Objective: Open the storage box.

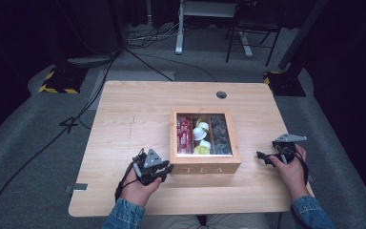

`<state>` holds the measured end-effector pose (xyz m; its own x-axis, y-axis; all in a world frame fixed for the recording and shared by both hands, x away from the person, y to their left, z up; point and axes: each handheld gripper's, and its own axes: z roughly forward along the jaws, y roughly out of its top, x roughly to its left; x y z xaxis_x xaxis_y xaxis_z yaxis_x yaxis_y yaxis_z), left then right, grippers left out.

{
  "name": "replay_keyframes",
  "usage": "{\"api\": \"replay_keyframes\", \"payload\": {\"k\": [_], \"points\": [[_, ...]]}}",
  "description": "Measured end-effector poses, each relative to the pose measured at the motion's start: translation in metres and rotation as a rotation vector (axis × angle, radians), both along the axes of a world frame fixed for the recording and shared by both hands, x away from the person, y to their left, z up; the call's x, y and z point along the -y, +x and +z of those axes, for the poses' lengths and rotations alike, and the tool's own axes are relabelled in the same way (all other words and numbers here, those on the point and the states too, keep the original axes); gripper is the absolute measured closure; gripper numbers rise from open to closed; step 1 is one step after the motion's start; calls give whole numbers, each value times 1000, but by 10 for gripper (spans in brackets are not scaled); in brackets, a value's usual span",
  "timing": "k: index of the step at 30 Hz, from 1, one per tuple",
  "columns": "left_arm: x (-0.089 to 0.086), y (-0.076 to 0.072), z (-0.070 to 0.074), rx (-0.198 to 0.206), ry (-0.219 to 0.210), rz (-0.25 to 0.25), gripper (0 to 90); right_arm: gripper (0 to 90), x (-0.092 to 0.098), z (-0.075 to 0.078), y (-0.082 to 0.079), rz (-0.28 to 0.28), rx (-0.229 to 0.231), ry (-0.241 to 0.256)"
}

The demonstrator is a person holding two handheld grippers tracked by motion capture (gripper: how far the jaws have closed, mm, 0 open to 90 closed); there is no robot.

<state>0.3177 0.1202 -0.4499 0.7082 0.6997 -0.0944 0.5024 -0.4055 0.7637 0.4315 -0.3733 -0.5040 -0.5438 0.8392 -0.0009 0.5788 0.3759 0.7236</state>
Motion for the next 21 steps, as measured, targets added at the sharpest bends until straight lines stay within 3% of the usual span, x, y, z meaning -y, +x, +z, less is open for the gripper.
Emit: {"api": "replay_keyframes", "payload": {"k": [7, 10, 15, 17, 18, 21], "points": [[2, 0, 3, 6, 33, -5, 765, 75, 0, 0, 0, 0, 0, 0], [3, -1, 4, 34, 44, 1, 814, 84, 0, 0, 0, -3, 1, 0], [3, -1, 5, 33, 40, 1, 813, 166, 0, 2, -5, -4, 4, 21], [4, -1, 6, 39, 35, 0, 814, 186, -1, 7, -7, 17, -30, 67], [4, -1, 6, 42, 36, 2, 814, 194, -1, 10, -9, 34, -26, 76], [4, -1, 7, 41, 21, 2, 813, 190, -5, 25, -15, 62, -14, 62]]}}
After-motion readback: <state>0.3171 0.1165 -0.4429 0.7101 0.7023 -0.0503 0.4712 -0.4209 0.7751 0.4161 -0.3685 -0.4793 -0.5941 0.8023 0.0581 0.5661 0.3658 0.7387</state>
